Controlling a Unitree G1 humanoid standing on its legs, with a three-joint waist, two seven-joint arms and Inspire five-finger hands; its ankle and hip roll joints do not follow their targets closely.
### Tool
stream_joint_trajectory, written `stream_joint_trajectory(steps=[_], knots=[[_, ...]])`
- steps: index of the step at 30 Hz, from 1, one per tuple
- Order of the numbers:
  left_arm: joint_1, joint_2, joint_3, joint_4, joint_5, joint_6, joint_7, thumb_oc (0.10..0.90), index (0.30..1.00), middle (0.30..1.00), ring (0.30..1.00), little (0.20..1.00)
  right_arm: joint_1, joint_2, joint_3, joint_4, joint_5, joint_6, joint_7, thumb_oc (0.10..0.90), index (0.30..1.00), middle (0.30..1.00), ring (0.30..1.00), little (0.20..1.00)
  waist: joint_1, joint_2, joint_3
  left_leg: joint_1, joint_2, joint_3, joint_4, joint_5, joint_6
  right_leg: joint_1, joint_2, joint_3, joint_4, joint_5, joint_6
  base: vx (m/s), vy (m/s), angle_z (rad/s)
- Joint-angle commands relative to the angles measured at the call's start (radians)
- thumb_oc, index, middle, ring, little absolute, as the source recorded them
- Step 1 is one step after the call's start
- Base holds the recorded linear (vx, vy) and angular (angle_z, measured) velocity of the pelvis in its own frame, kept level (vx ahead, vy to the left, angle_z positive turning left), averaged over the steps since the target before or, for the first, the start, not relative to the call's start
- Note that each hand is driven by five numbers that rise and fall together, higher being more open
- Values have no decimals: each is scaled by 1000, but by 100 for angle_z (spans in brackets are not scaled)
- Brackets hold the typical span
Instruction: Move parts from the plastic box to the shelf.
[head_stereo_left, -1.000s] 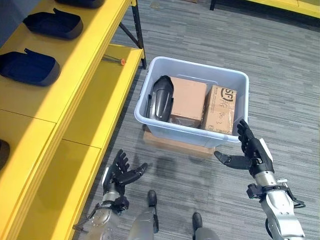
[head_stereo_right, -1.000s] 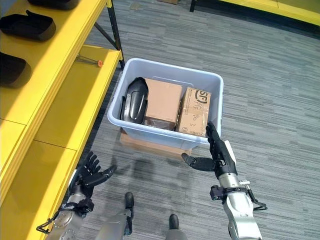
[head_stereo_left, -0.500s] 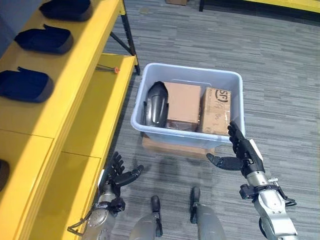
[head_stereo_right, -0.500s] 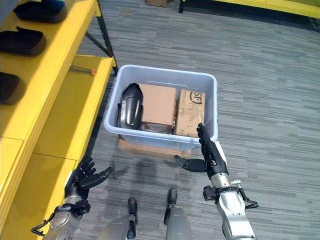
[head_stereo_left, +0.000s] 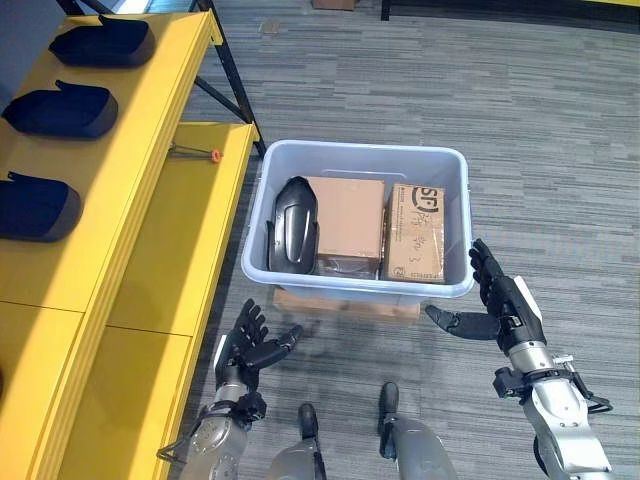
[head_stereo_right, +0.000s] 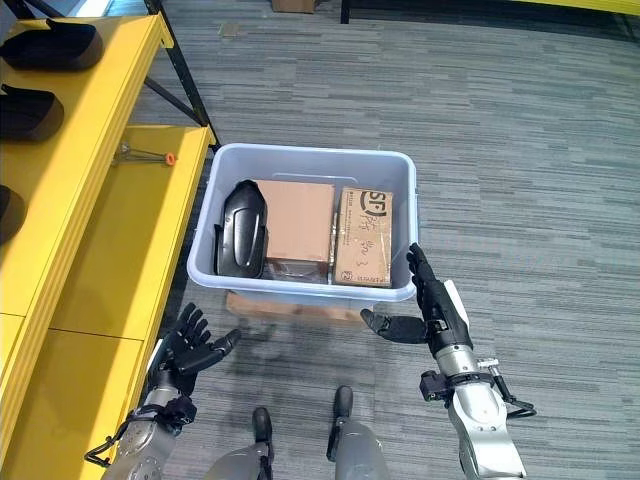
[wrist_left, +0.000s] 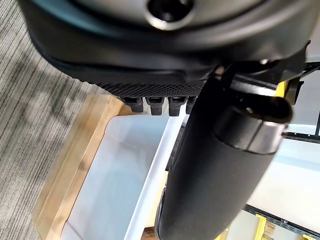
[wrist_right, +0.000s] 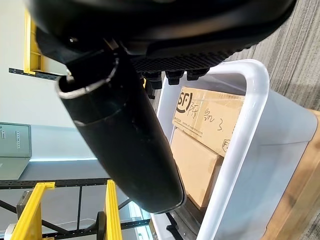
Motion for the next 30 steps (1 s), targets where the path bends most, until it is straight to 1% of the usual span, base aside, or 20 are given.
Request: stream_joint_trajectory(steps=[1, 4, 6, 7, 8, 9, 10, 11, 12, 13, 14, 15, 16, 17, 18, 19, 21, 24, 27, 30], knots=[[33, 64, 43, -107, -17, -56, -24, 900, 1000, 1000, 1000, 1000, 15, -30, -37, -113, 28, -79, 5, 900, 1000, 1000, 1000, 1000, -7, -52, -104, 55, 23, -4, 28, -74, -32, 64, -20, 56, -58, -29, 75, 98, -187, -1], [29, 61, 46, -103, -23, -54, -29, 900, 1000, 1000, 1000, 1000, 19, -39, -43, -113, 27, -81, 4, 900, 1000, 1000, 1000, 1000, -10, -48, -104, 41, 46, -7, 68, -70, -50, 72, -1, 68, -54, -53, 54, 48, -136, 3], [34, 57, 50, -109, -32, -52, -41, 900, 1000, 1000, 1000, 1000, 20, -50, -46, -116, 32, -87, 5, 900, 1000, 1000, 1000, 1000, -3, -54, -89, -27, 62, -26, 241, -27, -69, 105, 18, 71, -73, -66, 26, 19, -248, 19], [40, 53, 48, -116, -39, -50, -44, 900, 1000, 1000, 1000, 1000, 23, -59, -52, -118, 37, -89, 4, 900, 1000, 1000, 1000, 1000, 17, -65, -55, -102, 46, -78, 414, 26, -73, 140, 28, 68, -84, -78, -3, -19, -205, 31], [40, 54, 48, -116, -39, -50, -44, 900, 1000, 1000, 1000, 1000, 22, -59, -52, -118, 37, -90, 4, 900, 1000, 1000, 1000, 1000, 14, -66, -58, -108, 44, -80, 414, 30, -72, 137, 27, 66, -86, -75, -3, -35, -180, 29], [40, 52, 44, -119, -37, -51, -42, 900, 1000, 1000, 1000, 1000, 18, -66, -55, -121, 40, -91, 4, 900, 1000, 1000, 1000, 1000, 27, -74, -40, -147, 9, -117, 484, 30, -67, 145, 24, 64, -86, -78, -8, -22, -90, 12], [41, 49, 43, -120, -35, -50, -40, 900, 1000, 1000, 1000, 1000, 16, -66, -57, -122, 35, -91, 0, 900, 1000, 1000, 1000, 1000, 28, -82, -36, -182, 6, -114, 503, 28, -63, 148, 20, 59, -84, -87, -11, 9, -104, 5], [40, 49, 46, -120, -33, -48, -37, 900, 1000, 1000, 1000, 1000, 16, -63, -60, -122, 33, -91, -4, 900, 1000, 1000, 1000, 1000, 29, -84, -35, -206, 22, -102, 480, 23, -59, 152, 16, 57, -80, -97, -10, 71, -31, 6], [37, 47, 46, -116, -33, -46, -35, 900, 1000, 1000, 1000, 1000, 15, -58, -62, -119, 32, -93, -11, 900, 1000, 1000, 1000, 1000, 31, -84, -36, -219, 50, -96, 415, 17, -58, 158, 12, 57, -78, -106, -3, 140, 45, 14], [39, 47, 48, -113, -35, -46, -34, 900, 1000, 1000, 1000, 1000, 16, -56, -64, -121, 31, -93, -14, 900, 1000, 1000, 1000, 1000, 34, -80, -40, -202, 78, -87, 312, 15, -57, 170, 13, 62, -80, -117, 5, 268, 172, 16], [42, 40, 47, -107, -37, -47, -27, 900, 1000, 1000, 1000, 1000, 25, -50, -65, -116, 27, -99, -21, 900, 1000, 1000, 1000, 1000, 40, -57, -47, -211, 128, -96, 135, 116, -77, 185, 26, 68, -81, -128, 18, 229, 140, 16], [42, 40, 46, -107, -37, -48, -27, 900, 1000, 1000, 1000, 1000, 27, -51, -65, -116, 27, -99, -21, 900, 1000, 1000, 1000, 1000, 40, -57, -48, -200, 129, -94, 114, 128, -80, 184, 27, 68, -80, -129, 16, 316, 204, 2], [41, 32, 43, -90, -31, -48, -20, 900, 1000, 1000, 1000, 1000, 42, -51, -74, -110, 26, -102, -31, 900, 1000, 1000, 1000, 1000, 36, -45, -55, -223, 165, -45, -22, 181, -102, 210, 21, 67, -84, -144, 26, 171, 91, -3], [41, 32, 42, -89, -30, -48, -20, 900, 1000, 1000, 1000, 1000, 43, -51, -74, -110, 26, -102, -31, 900, 1000, 1000, 1000, 1000, 37, -47, -56, -217, 164, -41, -31, 185, -102, 211, 19, 69, -85, -145, 26, 358, 226, -10], [43, 33, 45, -80, -24, -48, -18, 900, 1000, 1000, 1000, 1000, 47, -50, -72, -104, 17, -96, -32, 900, 1000, 1000, 1000, 1000, 48, -38, -67, -203, 158, -60, -52, 182, -112, 248, 13, 92, -89, -156, 40, 191, 126, -10], [43, 33, 45, -80, -24, -48, -18, 900, 1000, 1000, 1000, 1000, 47, -50, -73, -105, 17, -95, -32, 900, 1000, 1000, 1000, 1000, 49, -36, -68, -205, 160, -60, -54, 184, -112, 246, 15, 92, -91, -153, 40, 287, 197, -27], [59, 29, 48, -81, -25, -50, -29, 900, 1000, 1000, 1000, 1000, 52, -42, -65, -103, 7, -93, -19, 900, 1000, 1000, 1000, 1000, 54, -18, -87, -167, 169, -48, -55, 204, -125, 281, 16, 115, -105, -160, 49, 264, 233, -50], [58, 41, 50, -99, -33, -56, -34, 900, 1000, 1000, 1000, 1000, 64, -22, -67, -111, 0, -87, -11, 900, 1000, 1000, 1000, 1000, 56, -32, -105, -157, 140, -10, 22, 154, -102, 317, -48, 134, -130, -143, 76, 246, 290, -59], [53, 54, 47, -104, -33, -57, -25, 900, 1000, 1000, 1000, 1000, 57, -10, -54, -109, 0, -81, -12, 900, 1000, 1000, 1000, 1000, 54, -43, -105, -168, 125, 3, 57, 130, -90, 307, -72, 140, -134, -130, 88, 54, 114, -28], [38, 68, 49, -107, -32, -58, -5, 900, 1000, 1000, 1000, 1000, 40, 0, -39, -104, -2, -74, -18, 900, 1000, 1000, 1000, 1000, 55, -60, -104, -210, 99, 21, 123, 84, -72, 292, -106, 141, -145, -112, 110, 39, 159, -4]])
